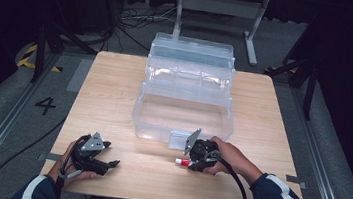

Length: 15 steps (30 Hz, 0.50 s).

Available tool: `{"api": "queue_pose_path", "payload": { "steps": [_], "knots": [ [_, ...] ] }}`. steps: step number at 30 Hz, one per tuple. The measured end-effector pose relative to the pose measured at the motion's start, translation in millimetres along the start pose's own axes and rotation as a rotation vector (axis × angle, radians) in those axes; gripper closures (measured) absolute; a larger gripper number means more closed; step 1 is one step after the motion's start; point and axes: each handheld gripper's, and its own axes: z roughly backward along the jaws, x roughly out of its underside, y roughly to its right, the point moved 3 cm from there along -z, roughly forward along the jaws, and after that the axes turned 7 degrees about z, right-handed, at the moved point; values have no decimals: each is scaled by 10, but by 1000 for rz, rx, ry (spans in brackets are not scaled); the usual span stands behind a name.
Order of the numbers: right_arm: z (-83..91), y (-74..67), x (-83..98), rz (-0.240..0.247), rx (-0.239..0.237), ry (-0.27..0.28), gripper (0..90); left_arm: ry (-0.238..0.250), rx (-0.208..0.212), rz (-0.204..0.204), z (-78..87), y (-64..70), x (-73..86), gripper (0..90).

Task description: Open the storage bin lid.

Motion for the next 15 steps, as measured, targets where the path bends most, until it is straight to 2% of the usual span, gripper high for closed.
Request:
{"api": "queue_pose_path", "payload": {
  "steps": [1,5,8,15],
  "knots": [
    [-1,6,-4,16,3,-5,709,0,-1,1,0,1,0,245],
    [6,-1,2,12,-4,-7,712,0,-1,1,0,1,0,245],
    [29,-24,4,19,-11,4,713,0,-1,1,1,1,0,245],
    [144,-51,18,28,4,41,714,0,-3,2,1,2,1,244]
  ]
}}
